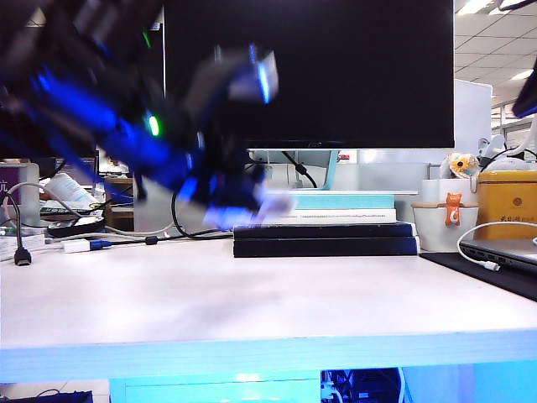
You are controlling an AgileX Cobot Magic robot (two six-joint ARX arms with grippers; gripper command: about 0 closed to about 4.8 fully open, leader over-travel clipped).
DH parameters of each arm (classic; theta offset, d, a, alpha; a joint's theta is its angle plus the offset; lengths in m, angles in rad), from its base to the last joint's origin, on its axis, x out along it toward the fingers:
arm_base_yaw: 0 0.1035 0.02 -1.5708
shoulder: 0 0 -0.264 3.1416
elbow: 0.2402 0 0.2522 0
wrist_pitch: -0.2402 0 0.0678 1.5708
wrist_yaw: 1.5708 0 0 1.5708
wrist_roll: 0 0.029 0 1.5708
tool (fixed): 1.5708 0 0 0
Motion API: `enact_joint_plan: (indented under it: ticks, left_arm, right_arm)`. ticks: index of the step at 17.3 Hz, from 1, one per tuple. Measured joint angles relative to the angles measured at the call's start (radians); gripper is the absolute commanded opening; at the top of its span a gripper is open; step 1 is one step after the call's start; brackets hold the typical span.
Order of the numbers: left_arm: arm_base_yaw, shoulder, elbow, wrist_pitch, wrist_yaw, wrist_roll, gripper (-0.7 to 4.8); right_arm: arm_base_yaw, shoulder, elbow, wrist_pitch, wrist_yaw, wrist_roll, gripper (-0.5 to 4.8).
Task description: Pick up a packet of tissues from the table with the left hand, then take a tissue from it with the right hand.
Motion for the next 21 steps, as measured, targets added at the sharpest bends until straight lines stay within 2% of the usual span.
enact_joint_plan:
  ticks: [2,4,6,8,9,11,14,15,16,17,19,21]
  left_arm:
    - [0.010,-0.054,0.000,-0.006,0.146,0.053,0.52]
    - [0.008,-0.084,0.000,-0.034,0.242,0.115,0.52]
    - [0.008,-0.108,0.000,-0.109,0.321,0.147,0.52]
    - [0.008,-0.121,0.000,-0.124,0.370,0.153,0.52]
    - [0.007,-0.123,0.000,-0.123,0.386,0.158,0.52]
    - [0.008,-0.123,0.000,-0.130,0.404,0.167,0.52]
    - [0.008,-0.123,0.000,-0.130,0.516,0.182,0.52]
    - [0.008,-0.123,0.000,-0.130,0.544,0.205,0.52]
    - [0.007,-0.125,0.000,-0.129,0.562,0.225,0.52]
    - [0.007,-0.126,0.002,-0.104,0.617,0.238,0.52]
    - [-0.002,-0.127,0.007,-0.074,0.633,0.240,0.52]
    - [-0.006,-0.127,0.031,-0.069,0.677,0.240,0.52]
  right_arm:
    - [0.000,0.000,0.000,-0.006,-0.140,-0.001,-0.03]
    - [0.000,0.000,0.000,-0.006,-0.266,0.005,0.00]
    - [0.000,0.000,0.000,-0.007,-0.371,0.038,0.00]
    - [-0.001,0.000,0.000,-0.008,-0.450,0.056,0.00]
    - [-0.001,0.000,0.000,-0.008,-0.523,0.074,0.00]
    - [-0.001,0.000,0.000,-0.008,-0.580,0.093,0.00]
    - [-0.001,0.000,0.000,-0.007,-0.618,0.130,0.00]
    - [-0.001,0.000,0.000,-0.007,-0.649,0.136,0.14]
    - [-0.001,0.002,0.000,-0.009,-0.678,0.138,0.88]
    - [0.000,0.058,0.000,-0.009,-0.779,0.143,0.95]
    - [0.000,0.137,0.000,-0.012,-0.861,0.154,0.95]
    - [0.000,0.233,0.000,-0.008,-0.893,0.158,0.95]
